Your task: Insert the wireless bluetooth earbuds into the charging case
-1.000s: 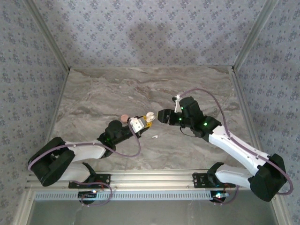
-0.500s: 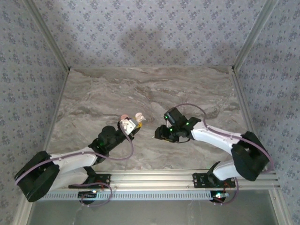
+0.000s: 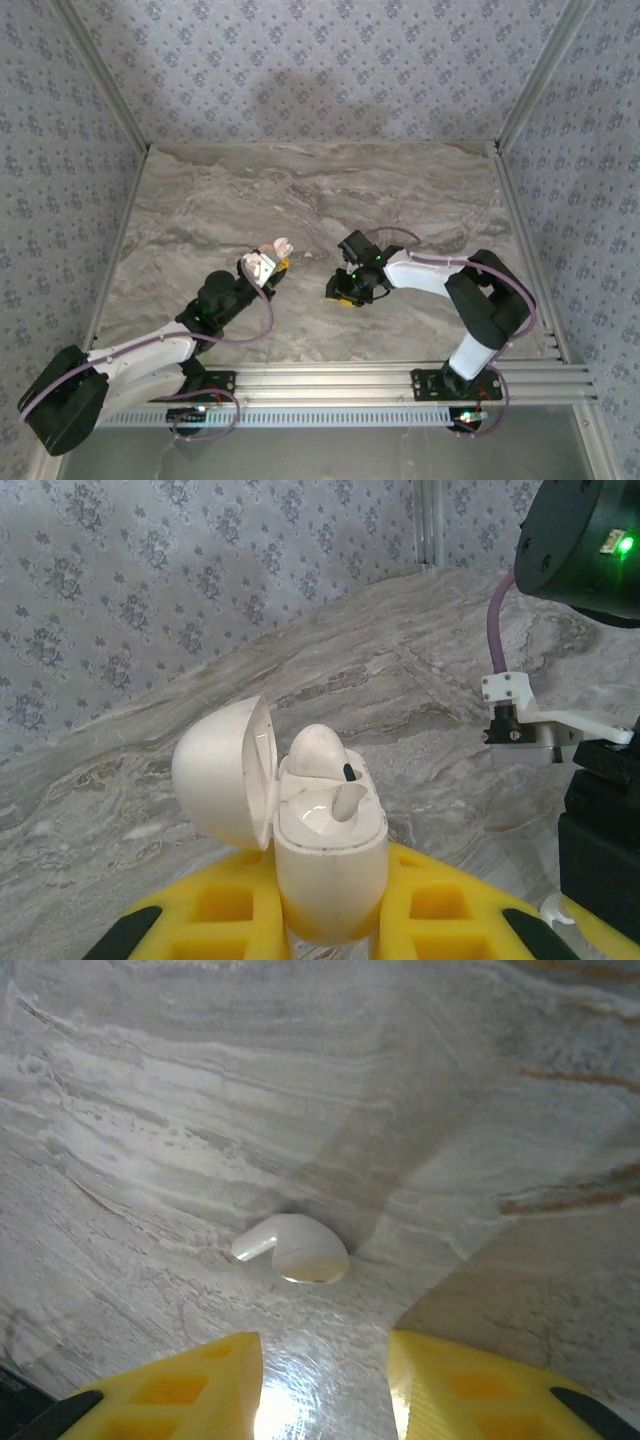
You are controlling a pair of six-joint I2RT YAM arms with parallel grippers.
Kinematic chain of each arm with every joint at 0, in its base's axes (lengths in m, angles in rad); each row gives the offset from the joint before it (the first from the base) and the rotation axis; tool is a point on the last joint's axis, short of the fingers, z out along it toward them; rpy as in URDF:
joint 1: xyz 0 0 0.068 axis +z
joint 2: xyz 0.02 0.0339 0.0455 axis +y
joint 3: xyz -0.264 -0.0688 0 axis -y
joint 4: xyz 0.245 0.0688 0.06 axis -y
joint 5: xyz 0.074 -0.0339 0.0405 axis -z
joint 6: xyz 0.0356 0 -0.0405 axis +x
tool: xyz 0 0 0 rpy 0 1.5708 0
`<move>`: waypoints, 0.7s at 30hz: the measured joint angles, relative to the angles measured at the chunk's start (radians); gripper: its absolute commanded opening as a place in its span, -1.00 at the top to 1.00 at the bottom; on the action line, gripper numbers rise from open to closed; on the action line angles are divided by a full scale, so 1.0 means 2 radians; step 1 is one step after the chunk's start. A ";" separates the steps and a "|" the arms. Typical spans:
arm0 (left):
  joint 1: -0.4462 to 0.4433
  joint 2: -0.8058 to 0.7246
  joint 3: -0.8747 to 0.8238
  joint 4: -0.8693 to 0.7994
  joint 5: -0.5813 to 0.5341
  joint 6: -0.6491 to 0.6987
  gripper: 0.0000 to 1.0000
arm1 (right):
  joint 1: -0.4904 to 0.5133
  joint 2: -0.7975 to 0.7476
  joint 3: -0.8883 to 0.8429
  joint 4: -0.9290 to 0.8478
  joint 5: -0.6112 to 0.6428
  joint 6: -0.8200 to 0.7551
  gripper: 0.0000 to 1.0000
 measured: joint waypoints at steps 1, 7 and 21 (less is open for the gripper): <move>0.000 -0.001 -0.001 -0.001 0.000 0.000 0.74 | -0.001 0.003 0.003 0.000 -0.001 0.000 0.25; 0.006 -0.006 -0.001 -0.008 0.000 0.000 0.75 | -0.012 0.023 0.021 -0.009 -0.020 -0.005 0.29; 0.013 -0.015 -0.002 -0.020 0.000 0.000 0.74 | -0.022 0.071 0.086 -0.019 -0.027 -0.046 0.31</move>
